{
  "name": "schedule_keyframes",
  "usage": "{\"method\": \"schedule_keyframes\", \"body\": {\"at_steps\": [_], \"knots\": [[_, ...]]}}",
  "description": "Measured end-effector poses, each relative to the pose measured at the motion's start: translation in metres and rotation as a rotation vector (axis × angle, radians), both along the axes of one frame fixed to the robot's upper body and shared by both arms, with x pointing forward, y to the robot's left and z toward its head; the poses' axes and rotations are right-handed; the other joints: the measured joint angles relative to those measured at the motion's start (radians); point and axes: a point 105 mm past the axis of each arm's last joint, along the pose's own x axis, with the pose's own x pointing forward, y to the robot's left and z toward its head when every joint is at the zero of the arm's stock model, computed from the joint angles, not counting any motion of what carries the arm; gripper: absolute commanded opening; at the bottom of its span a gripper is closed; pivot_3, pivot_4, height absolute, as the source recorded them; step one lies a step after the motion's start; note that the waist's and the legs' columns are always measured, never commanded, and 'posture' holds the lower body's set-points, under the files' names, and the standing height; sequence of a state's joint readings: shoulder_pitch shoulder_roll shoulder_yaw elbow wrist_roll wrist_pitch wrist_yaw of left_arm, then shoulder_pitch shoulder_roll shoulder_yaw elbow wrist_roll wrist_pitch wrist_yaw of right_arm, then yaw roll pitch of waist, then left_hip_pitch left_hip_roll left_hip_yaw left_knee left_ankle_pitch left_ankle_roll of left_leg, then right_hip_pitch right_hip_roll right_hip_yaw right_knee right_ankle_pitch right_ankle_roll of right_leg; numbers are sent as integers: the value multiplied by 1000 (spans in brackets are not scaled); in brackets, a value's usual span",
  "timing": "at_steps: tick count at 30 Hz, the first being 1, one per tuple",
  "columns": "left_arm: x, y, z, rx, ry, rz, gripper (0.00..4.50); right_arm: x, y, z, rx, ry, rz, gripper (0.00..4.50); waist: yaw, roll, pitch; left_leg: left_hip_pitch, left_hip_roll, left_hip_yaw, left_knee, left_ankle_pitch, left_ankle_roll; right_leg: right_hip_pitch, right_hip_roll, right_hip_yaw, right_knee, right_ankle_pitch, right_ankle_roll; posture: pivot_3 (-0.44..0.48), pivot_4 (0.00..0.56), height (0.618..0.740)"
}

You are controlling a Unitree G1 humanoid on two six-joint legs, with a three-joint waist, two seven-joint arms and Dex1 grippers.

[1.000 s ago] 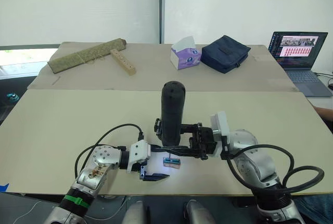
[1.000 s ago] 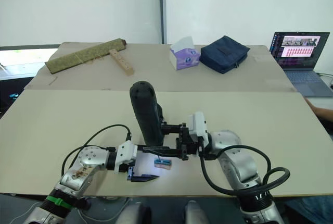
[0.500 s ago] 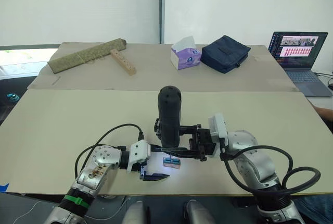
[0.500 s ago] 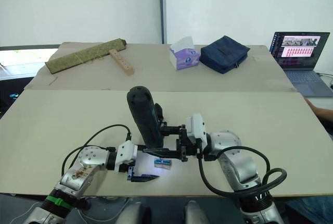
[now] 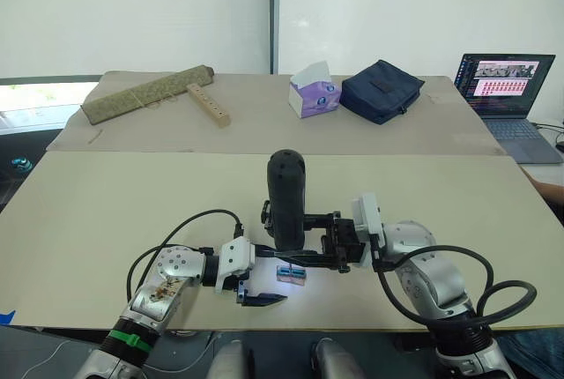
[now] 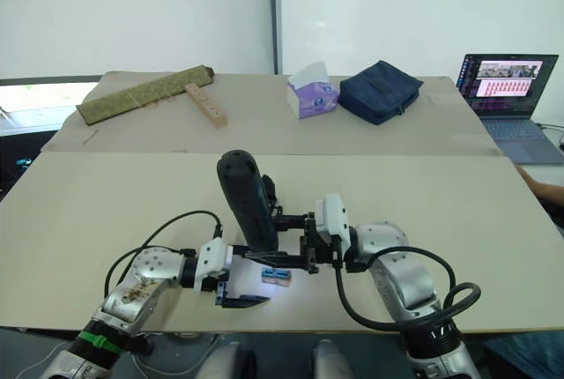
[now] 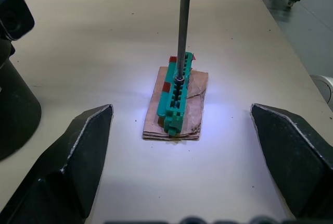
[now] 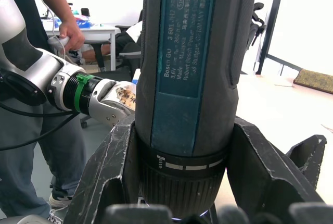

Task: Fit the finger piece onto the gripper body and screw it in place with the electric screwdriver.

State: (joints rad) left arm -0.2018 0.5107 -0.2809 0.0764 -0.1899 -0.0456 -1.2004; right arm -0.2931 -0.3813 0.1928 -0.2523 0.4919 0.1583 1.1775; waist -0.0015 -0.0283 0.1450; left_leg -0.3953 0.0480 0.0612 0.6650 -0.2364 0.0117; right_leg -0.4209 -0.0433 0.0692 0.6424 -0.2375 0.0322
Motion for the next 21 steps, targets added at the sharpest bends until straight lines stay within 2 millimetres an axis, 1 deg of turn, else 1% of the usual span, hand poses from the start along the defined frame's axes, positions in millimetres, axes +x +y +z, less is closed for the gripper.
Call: {"method": "schedule_keyframes", "body": {"at_steps": [14,21], "knots": [[0,0,0,0,2,2,4475,0,1,0,-3,-23,1,1922,0,0,-2,0,0,0,0,0,0,0,0,0,0,0,0,0,150,740],[-1,3,2,-28,10,19,4475,-1,2,1,7,-19,15,1922,-7,0,-2,0,1,0,0,0,0,-1,0,0,0,0,0,0,150,740]]}}
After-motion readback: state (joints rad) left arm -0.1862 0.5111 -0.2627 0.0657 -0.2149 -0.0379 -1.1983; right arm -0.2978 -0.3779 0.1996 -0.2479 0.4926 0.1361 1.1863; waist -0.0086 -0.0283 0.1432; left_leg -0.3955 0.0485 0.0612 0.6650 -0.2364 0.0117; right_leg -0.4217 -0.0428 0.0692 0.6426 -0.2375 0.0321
